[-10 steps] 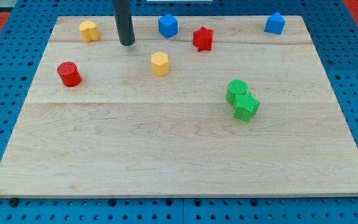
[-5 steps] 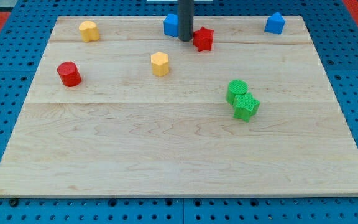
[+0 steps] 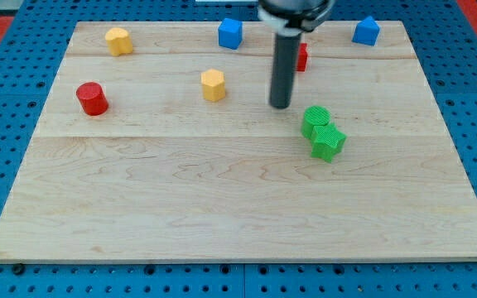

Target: Move the green star parallel to the right of the green circle

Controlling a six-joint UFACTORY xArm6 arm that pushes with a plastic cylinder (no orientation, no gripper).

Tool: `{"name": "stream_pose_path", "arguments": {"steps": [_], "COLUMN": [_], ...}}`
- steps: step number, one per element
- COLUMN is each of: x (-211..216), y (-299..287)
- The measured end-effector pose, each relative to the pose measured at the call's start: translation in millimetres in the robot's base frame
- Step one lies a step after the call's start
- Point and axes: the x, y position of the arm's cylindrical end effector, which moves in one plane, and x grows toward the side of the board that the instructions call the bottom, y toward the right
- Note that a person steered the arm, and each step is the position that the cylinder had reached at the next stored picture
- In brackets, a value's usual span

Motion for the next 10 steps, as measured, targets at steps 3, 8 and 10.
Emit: {"name": "stream_pose_path", "arguments": {"steps": [3, 8, 10], "x": [88.3, 61.1, 30.7], "y": [65.7, 69.6, 116.4]}}
